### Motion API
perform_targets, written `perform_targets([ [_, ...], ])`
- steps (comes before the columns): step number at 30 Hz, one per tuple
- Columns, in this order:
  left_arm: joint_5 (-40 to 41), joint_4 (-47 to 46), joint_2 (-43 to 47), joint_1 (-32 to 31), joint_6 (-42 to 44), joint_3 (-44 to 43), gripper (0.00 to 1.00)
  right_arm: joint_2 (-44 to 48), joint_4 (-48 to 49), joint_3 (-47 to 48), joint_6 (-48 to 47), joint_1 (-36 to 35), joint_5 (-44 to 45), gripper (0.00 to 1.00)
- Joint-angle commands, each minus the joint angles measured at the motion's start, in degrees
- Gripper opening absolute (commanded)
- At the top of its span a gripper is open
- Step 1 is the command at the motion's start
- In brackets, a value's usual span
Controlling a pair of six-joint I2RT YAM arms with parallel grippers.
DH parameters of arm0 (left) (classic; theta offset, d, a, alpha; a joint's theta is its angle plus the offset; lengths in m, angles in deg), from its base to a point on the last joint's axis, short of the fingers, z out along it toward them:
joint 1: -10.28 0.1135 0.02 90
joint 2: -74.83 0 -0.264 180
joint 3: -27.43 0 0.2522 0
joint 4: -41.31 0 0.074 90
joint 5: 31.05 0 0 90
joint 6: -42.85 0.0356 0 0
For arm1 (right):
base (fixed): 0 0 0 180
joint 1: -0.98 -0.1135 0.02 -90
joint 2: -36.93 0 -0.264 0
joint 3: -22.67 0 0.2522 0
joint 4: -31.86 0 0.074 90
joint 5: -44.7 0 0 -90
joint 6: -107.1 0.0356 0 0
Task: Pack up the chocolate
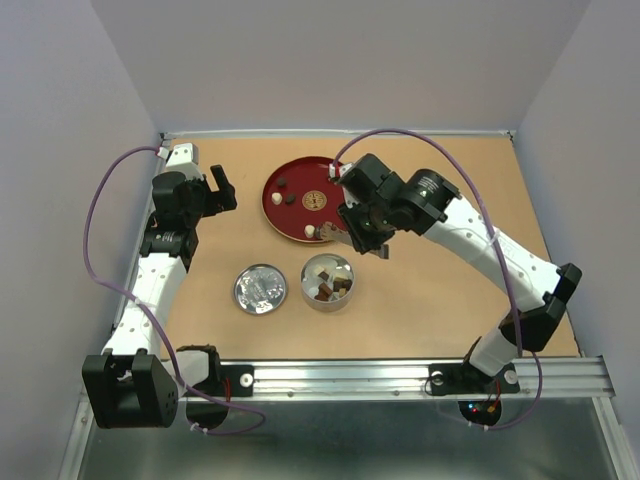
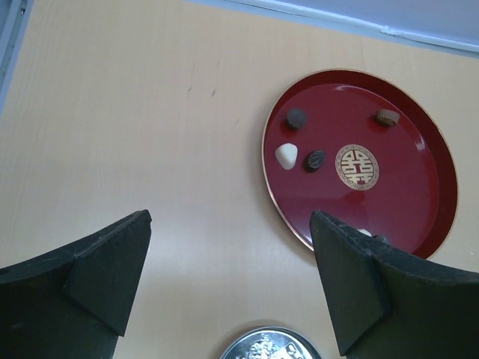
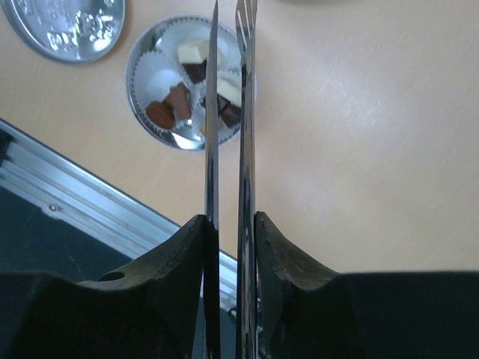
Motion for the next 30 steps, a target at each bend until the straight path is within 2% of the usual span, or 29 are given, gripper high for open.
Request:
perform_targets([
  [1, -0.70, -1.68, 0.01, 0.18, 0.08, -0.94, 0.99, -2.82, 9.79, 3.03, -3.42, -0.53, 1.84, 0.37],
  [9, -0.97, -1.68, 0.09, 0.18, -0.01, -0.94, 0.99, -12.48, 18.76, 9.00, -10.02, -0.44, 6.85, 0.37],
  [13, -1.14, -1.76, -0.08, 0.18, -0.10, -0.94, 0.99, -18.63, 22.89, 14.10, -13.35, -0.18, 9.04, 0.41],
  [21, -1.40, -1.76, -0.34, 0.18, -0.10, -1.12, 0.99, -31.55, 24.84, 24.99, -17.75, 0.97, 9.57, 0.42],
  [30, -1.93, -1.85, -0.43, 0.18, -0.19, -1.29, 0.99, -37.45, 26.15, 27.12, -19.25, 1.93, 10.63, 0.45],
])
